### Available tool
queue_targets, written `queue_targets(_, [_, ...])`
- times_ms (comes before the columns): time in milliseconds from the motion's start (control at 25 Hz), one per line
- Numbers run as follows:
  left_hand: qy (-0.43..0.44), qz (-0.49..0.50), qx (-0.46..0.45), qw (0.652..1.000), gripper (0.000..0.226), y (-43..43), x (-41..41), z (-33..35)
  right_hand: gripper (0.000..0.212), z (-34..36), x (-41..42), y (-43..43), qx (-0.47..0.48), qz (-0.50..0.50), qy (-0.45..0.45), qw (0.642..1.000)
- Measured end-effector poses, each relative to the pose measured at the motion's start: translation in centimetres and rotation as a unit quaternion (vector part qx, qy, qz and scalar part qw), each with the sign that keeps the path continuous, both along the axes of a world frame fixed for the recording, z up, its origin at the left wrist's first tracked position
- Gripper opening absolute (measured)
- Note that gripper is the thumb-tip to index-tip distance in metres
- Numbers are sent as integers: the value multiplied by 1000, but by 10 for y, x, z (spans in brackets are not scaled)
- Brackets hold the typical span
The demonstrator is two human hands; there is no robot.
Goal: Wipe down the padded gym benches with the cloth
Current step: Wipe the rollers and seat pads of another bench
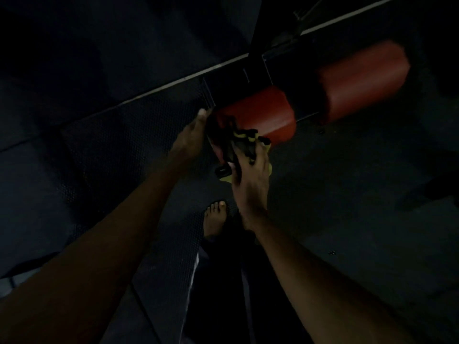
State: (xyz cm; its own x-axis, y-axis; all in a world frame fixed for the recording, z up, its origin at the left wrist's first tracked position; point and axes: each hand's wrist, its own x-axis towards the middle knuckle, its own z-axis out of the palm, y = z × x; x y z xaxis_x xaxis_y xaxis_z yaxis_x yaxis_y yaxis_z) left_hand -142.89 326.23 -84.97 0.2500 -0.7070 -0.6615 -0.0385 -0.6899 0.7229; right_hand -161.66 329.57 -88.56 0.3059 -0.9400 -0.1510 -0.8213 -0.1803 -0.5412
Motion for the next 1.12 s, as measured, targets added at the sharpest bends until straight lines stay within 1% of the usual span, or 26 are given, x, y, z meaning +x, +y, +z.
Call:
queue_targets(40, [-3, -17, 0, 1000, 59, -2, -2, -5, 44, -6, 6, 6, 26, -85, -49, 995])
queue_targets(80, [-19, -24, 4, 1000, 54, -5, -3, -7, 45, -8, 15, 8, 60, -179, -105, 976])
queue_targets(120, [-59, -36, 4, 998, 49, -8, -3, -8, 48, -9, 23, 9, 88, -264, -156, 948])
queue_targets(200, [-149, -98, -5, 984, 43, -13, -3, -8, 51, -5, 34, 5, 108, -385, -228, 888])
queue_targets(240, [-177, -131, -7, 975, 42, -16, -1, -8, 50, -4, 36, -6, 117, -438, -255, 854])
queue_targets(280, [-196, -157, -5, 968, 43, -18, 0, -7, 48, -7, 34, -23, 129, -498, -275, 812])
queue_targets(320, [-209, -177, -1, 962, 46, -20, 2, -9, 46, -14, 27, -42, 156, -547, -299, 766])
queue_targets(360, [-218, -199, 2, 955, 49, -20, 2, -12, 44, -24, 16, -60, 195, -589, -329, 712])
queue_targets(400, [-228, -222, 9, 948, 52, -23, 2, -13, 43, -32, 4, -75, 244, -606, -368, 661])
queue_targets(440, [-233, -247, 17, 940, 58, -26, 0, -13, 42, -34, -5, -81, 283, -602, -389, 637])
queue_targets(480, [-239, -266, 27, 934, 62, -31, -6, -13, 41, -31, -11, -80, 312, -586, -389, 639])
queue_targets(520, [-247, -277, 40, 928, 64, -40, -15, -12, 41, -26, -14, -74, 335, -568, -372, 653])
queue_targets(600, [-248, -283, 61, 924, 64, -60, -35, -11, 39, -13, -15, -57, 352, -541, -364, 672])
queue_targets(640, [-246, -281, 62, 925, 64, -69, -43, -13, 39, -6, -15, -54, 334, -533, -373, 682])
queue_targets(680, [-254, -288, 58, 922, 63, -75, -50, -16, 40, -1, -17, -55, 291, -528, -376, 704])
queue_targets(720, [-268, -298, 49, 915, 63, -79, -52, -21, 40, 4, -19, -61, 235, -513, -364, 741])
queue_targets(760, [-279, -307, 41, 909, 63, -79, -52, -26, 40, 7, -22, -71, 177, -481, -323, 796])
queue_targets(800, [-284, -310, 36, 907, 63, -78, -51, -29, 40, 11, -25, -83, 123, -432, -259, 855])
queue_targets(840, [-288, -310, 34, 905, 63, -77, -49, -31, 42, 14, -29, -95, 86, -376, -188, 903])
queue_targets(880, [-295, -310, 33, 903, 63, -77, -48, -33, 45, 16, -33, -106, 67, -317, -122, 938])
queue_targets(920, [-300, -313, 33, 901, 63, -77, -48, -33, 47, 20, -36, -115, 57, -262, -60, 962])
queue_targets(960, [-301, -315, 34, 899, 63, -78, -47, -32, 48, 21, -41, -123, 55, -220, -16, 974])
queue_targets(1000, [-302, -318, 35, 898, 63, -79, -47, -31, 48, 21, -45, -129, 56, -187, 8, 981])
queue_targets(1120, [-300, -323, 45, 896, 63, -78, -45, -31, 46, 21, -55, -131, 49, -135, 20, 989])
